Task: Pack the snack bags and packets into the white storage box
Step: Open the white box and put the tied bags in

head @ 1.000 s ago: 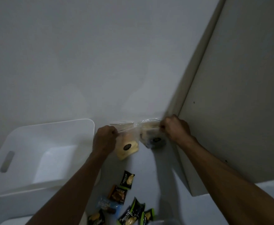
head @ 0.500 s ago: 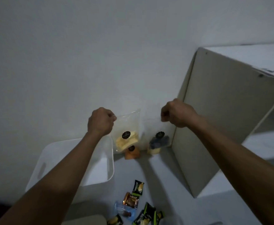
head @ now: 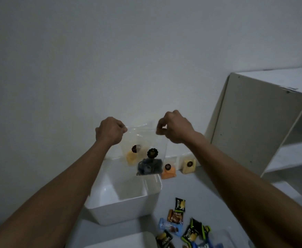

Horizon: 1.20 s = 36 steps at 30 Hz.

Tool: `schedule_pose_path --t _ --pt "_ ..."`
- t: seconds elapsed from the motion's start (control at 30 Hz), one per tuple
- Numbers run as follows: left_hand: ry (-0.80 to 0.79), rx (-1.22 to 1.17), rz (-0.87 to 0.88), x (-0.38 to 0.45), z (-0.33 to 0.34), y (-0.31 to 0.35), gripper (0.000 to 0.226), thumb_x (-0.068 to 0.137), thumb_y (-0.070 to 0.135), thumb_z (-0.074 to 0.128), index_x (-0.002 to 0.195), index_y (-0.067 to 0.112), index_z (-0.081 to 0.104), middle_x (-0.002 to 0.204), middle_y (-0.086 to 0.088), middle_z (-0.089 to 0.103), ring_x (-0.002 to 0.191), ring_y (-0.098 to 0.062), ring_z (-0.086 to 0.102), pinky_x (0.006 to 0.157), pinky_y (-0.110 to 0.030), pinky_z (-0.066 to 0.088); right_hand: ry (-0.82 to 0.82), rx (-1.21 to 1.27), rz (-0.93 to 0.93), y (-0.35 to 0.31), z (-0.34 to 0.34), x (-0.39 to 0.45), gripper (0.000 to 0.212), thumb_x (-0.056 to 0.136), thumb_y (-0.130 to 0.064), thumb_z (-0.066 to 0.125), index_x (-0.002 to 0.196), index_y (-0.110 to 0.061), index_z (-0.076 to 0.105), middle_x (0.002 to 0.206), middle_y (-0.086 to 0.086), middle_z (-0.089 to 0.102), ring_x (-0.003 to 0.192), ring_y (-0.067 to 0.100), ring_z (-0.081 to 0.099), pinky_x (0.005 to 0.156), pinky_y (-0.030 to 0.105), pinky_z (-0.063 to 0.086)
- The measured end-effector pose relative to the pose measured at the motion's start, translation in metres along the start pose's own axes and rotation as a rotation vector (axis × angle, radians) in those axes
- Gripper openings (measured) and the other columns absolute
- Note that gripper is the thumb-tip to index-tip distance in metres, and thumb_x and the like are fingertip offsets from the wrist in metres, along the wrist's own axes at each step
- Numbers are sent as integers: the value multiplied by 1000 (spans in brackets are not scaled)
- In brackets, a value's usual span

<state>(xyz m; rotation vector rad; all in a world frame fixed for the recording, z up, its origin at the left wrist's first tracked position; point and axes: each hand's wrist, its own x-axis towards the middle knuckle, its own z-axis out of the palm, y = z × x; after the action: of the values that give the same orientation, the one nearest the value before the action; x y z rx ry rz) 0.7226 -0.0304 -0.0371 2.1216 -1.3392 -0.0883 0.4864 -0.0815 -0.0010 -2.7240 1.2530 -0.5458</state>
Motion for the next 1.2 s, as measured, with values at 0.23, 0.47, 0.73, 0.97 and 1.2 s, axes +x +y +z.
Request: schedule_pose_path --t 0.23,0.47,0.73,0.97,1.2 --pt "-44 -2 -30 4 32 -32 11 83 37 74 87 27 78 104 -1 72 101 -25 62 91 -43 44 -39 -22 -1 -20 78 1 12 90 -36 66 99 -30 72 112 -1 56 112 20 42 79 35 41" --pt "-113 53 -132 10 98 -61 11 83 41 73 85 31 76 113 -2 57 106 -27 55 90 -40 35 -92 -3 103 2 165 6 12 87 -34 69 97 -31 75 160 -1 17 141 29 11 107 48 32" --pt "-174 150 -165 16 163 -89 12 86 39 70 91 31 76 109 -2 57 106 -25 54 93 -42 36 -121 31 182 33 246 19 13 88 -43 66 89 -34 76 164 -6 -15 149 31 -9 114 52 21" --pt "-191 172 -210 19 201 -105 10 86 40 69 88 34 76 100 -2 58 100 -24 58 87 -39 35 -160 122 247 45 287 31 11 87 -38 68 88 -32 77 165 -4 -10 148 33 -3 111 51 24" --pt "-131 43 -288 20 216 -113 16 85 38 70 96 28 75 105 -2 58 103 -25 58 88 -36 34 -45 129 260 52 303 38 15 81 -34 75 96 -32 77 164 1 8 143 37 12 98 52 40"
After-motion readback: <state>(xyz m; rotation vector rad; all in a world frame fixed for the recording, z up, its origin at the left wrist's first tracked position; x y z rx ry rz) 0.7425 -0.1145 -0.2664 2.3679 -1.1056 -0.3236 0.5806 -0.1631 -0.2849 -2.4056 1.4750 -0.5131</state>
